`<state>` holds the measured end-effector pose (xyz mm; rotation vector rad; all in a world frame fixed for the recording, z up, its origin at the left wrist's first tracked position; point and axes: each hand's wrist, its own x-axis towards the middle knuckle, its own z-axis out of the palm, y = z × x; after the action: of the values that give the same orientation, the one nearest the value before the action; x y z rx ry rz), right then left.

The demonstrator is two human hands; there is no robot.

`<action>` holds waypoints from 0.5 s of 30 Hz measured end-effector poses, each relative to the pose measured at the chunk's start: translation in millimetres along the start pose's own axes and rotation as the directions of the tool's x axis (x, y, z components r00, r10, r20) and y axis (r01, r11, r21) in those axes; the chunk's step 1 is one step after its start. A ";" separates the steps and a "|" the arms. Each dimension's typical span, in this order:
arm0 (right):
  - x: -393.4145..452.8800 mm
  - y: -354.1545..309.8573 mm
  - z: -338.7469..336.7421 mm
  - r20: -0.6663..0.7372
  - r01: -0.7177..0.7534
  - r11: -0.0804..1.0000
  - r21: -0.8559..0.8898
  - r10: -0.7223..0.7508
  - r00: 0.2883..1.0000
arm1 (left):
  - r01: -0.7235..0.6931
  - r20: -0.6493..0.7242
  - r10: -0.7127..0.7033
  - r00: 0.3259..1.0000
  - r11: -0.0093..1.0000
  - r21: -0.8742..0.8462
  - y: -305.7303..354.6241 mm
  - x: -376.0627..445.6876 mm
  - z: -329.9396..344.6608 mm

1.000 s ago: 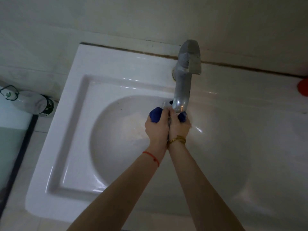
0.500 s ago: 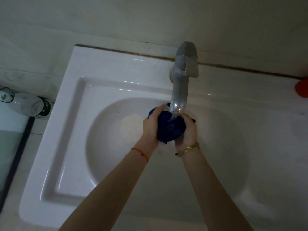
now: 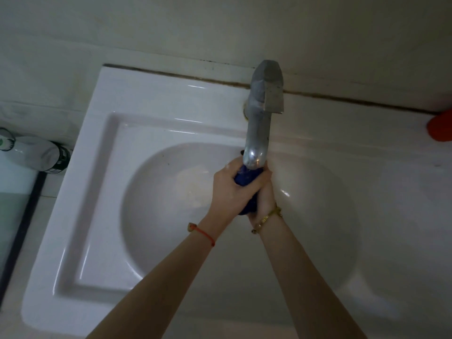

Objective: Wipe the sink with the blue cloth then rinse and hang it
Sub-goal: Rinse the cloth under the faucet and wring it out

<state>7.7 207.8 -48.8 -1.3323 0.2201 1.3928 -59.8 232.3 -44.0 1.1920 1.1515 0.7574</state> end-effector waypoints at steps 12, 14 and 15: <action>15.5 -0.5 21.0 -0.289 0.124 0.948 -0.292 -0.211 0.934 | 0.045 -0.307 -0.093 0.947 0.986 -0.162 9.0 16.9 8.0; 13.7 -1.2 18.4 -0.302 0.158 0.947 -0.278 -0.242 0.922 | 0.077 -0.309 -0.149 0.939 0.969 -0.234 9.4 19.4 10.1; 10.9 -2.5 17.4 -0.312 0.168 0.945 -0.280 -0.255 0.915 | 0.108 -0.302 -0.187 0.935 0.959 -0.261 12.3 19.9 11.6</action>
<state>2.9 227.9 -50.0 -1.7550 0.1300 1.0182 -41.7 250.2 -38.0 0.7841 1.3597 0.9715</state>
